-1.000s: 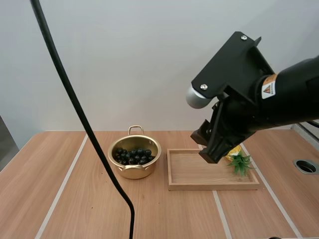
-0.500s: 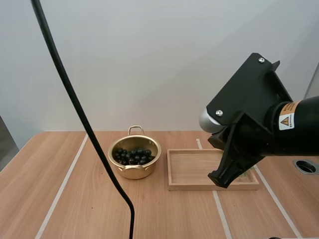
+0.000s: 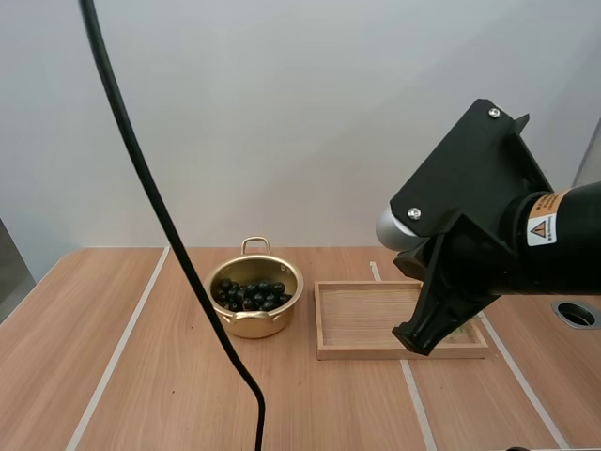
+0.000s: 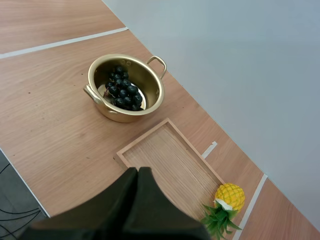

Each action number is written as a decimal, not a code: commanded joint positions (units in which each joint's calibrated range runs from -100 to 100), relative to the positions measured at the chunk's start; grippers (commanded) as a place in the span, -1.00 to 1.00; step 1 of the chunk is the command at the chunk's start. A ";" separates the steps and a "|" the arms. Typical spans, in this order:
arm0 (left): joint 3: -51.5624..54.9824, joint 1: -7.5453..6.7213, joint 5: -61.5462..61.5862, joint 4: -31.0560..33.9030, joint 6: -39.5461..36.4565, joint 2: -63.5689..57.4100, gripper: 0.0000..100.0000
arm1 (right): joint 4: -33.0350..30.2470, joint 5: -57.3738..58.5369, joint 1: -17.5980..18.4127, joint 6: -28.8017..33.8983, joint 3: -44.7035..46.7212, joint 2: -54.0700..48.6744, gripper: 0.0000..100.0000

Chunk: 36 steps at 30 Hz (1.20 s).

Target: Open the pot, put the grape inside, and close it

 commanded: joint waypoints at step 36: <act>42.97 -0.18 17.60 -16.17 21.23 7.77 -1.00 | 0.81 0.00 -0.25 -0.11 0.13 -0.58 -1.00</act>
